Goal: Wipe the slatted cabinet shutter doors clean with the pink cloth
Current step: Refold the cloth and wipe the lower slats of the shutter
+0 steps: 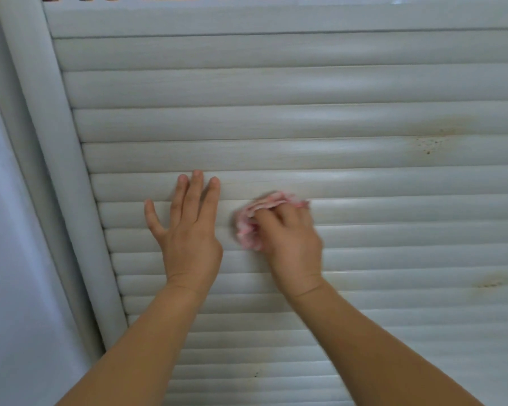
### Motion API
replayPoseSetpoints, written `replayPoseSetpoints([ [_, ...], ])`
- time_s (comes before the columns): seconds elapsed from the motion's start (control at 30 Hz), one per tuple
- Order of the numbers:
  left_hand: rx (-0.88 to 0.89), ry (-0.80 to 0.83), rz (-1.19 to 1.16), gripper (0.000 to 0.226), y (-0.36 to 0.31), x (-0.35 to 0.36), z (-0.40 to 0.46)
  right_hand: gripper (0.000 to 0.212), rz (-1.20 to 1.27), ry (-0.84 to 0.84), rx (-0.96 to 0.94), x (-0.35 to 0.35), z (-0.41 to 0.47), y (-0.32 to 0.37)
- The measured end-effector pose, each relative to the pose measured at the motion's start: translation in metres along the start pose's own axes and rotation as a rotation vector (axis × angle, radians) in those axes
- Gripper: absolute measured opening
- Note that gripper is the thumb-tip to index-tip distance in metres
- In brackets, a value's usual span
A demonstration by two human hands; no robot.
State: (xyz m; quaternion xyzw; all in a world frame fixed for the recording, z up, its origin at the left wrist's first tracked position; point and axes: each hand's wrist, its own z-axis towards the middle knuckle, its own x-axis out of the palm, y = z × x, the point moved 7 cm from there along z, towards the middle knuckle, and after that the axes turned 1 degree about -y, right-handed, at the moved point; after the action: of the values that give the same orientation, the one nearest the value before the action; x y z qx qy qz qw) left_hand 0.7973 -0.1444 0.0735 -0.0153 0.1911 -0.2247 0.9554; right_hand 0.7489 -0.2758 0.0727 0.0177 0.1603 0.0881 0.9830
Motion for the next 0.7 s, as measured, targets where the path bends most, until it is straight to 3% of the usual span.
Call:
replayPoseSetpoints([
  [0.07,0.002,-0.018,-0.024,0.063,0.0,0.0,0.0,0.022,-0.031,0.05,-0.084,0.011,0.002,0.027],
  [0.13,-0.019,-0.014,-0.028,0.069,-0.001,0.001,0.0,0.022,-0.075,0.056,-0.154,0.011,0.005,0.033],
  [0.33,-0.071,-0.011,-0.003,0.085,-0.005,0.004,-0.002,0.02,-0.183,0.114,-0.166,-0.01,-0.012,-0.029],
  [0.47,-0.1,-0.045,-0.024,0.082,-0.005,0.005,-0.003,0.025,-0.153,0.096,-0.012,-0.038,-0.022,-0.089],
  [0.63,-0.094,-0.085,-0.037,0.077,-0.003,0.005,-0.005,0.012,-0.088,-0.013,0.458,-0.068,-0.036,-0.152],
  [0.7,-0.111,-0.117,-0.037,0.075,-0.004,0.005,-0.006,0.016,-0.023,-0.118,0.535,-0.074,-0.031,-0.152],
])
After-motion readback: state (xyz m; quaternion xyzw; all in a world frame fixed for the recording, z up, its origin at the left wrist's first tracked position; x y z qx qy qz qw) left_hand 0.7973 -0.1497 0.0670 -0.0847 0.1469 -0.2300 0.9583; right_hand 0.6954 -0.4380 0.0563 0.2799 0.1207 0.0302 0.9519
